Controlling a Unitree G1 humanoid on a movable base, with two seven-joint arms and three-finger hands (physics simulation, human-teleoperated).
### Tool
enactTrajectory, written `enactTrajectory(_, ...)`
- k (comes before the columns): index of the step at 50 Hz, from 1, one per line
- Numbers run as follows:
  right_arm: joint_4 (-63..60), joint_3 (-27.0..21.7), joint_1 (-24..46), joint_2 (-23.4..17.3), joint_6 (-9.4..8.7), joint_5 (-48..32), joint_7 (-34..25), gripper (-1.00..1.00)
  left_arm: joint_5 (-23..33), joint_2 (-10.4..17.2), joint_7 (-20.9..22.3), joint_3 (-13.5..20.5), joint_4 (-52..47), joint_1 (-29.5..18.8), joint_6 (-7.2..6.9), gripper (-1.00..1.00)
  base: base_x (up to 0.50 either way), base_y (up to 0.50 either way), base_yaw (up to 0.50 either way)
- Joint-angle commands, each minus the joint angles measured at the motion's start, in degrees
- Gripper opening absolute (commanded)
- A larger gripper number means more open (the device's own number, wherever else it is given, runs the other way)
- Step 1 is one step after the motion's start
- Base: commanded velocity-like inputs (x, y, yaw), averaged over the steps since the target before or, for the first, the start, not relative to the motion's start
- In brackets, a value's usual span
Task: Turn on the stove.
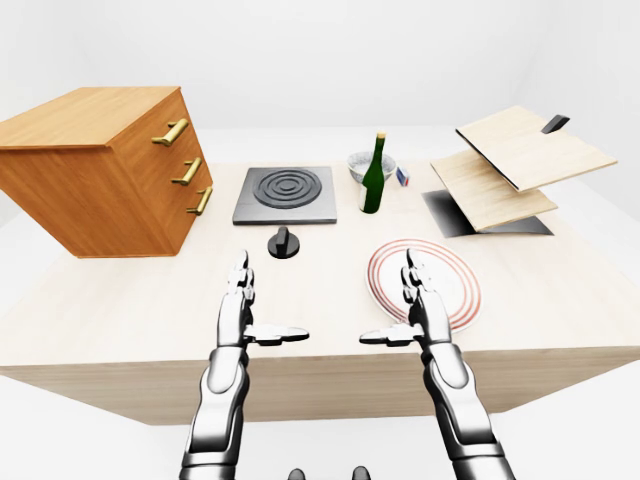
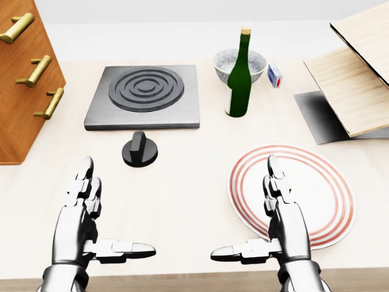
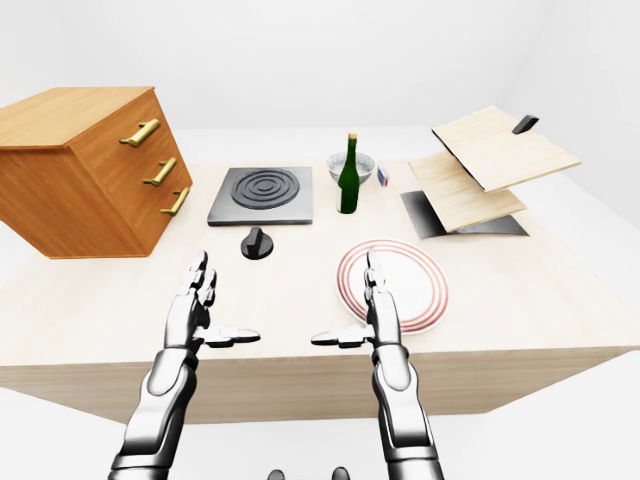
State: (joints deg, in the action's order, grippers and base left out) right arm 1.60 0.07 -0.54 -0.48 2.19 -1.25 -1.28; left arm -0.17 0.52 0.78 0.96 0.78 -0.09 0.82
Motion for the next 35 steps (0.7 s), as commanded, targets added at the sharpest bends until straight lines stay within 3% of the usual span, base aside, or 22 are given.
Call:
enactTrajectory(1,3.0,0.4,-1.1,-0.6,2.81,-3.1,-2.8,1.0,-1.9,0.5,1.6,2.1,1.2,-0.3,1.48,1.0,0.0,0.0,0.0)
enactTrajectory(12,0.3,1.2,-1.2,-0.2,2.81,-4.3,-4.2,1.0,-1.7,1.1,2.0,2.3,-1.7,0.1,-0.18,1.0,0.0,0.0,0.0)
enactTrajectory(14,-0.7,1.3,-1.2,-0.1,2.27,-4.3,-4.3,1.0,-1.3,1.2,1.8,2.3,-3.6,0.3,-1.52,1.0,0.0,0.0,0.0)
enactTrajectory(17,-7.3,1.2,-1.1,-0.3,-0.72,-4.3,-4.4,1.0,-1.8,1.5,2.0,2.9,-8.8,0.0,-3.24,1.0,0.0,0.0,0.0)
enactTrajectory(18,-12.5,0.6,-0.3,-0.5,-3.73,-4.6,-4.0,1.0,-1.7,1.9,2.2,3.3,-13.6,-0.1,-4.19,1.0,0.0,0.0,0.0)
enactTrajectory(20,-17.6,0.0,0.6,-0.6,-7.19,-4.1,-4.3,1.0,-2.0,2.1,2.2,4.3,-18.0,-0.7,-5.81,1.0,0.0,0.0,0.0)
enactTrajectory(26,-25.2,-1.0,4.1,-1.2,-7.19,-4.0,-4.7,1.0,-3.2,2.9,1.9,6.6,-27.7,-3.3,-5.82,1.0,0.0,0.0,0.0)
enactTrajectory(35,-27.5,-1.4,4.8,-1.4,-7.19,-3.7,-5.1,1.0,-2.4,2.8,2.5,6.8,-29.5,-2.5,-5.82,1.0,0.0,0.0,0.0)
